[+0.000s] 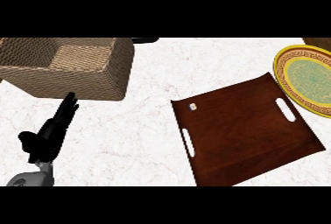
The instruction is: Pick the cupcake from the tray and place it in the plate
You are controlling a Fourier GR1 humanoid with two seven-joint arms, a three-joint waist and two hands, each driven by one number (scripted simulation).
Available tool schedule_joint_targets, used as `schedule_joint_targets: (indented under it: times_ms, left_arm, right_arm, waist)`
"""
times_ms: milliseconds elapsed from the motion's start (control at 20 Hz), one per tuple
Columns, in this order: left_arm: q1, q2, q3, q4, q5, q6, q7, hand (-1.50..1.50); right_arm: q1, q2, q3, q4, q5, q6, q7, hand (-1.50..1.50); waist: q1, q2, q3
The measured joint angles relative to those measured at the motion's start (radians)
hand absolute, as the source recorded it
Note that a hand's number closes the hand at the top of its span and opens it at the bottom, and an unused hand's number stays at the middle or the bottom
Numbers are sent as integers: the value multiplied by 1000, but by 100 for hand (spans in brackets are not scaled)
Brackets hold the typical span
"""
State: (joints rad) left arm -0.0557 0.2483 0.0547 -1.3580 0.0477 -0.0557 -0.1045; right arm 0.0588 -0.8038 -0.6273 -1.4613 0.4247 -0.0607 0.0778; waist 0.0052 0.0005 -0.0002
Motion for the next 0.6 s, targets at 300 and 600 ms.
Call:
schedule_joint_targets:
  times_ms: [300,600]
  left_arm:
    - [9,-25,-18,-17,-22,6,0,0]
    - [-24,-27,-3,16,-27,3,-8,0]
  right_arm:
    - [-207,3,132,120,45,15,47,150]
    - [-427,65,253,339,125,-52,26,150]
  waist:
    - [9,2,0]
    - [15,4,0]
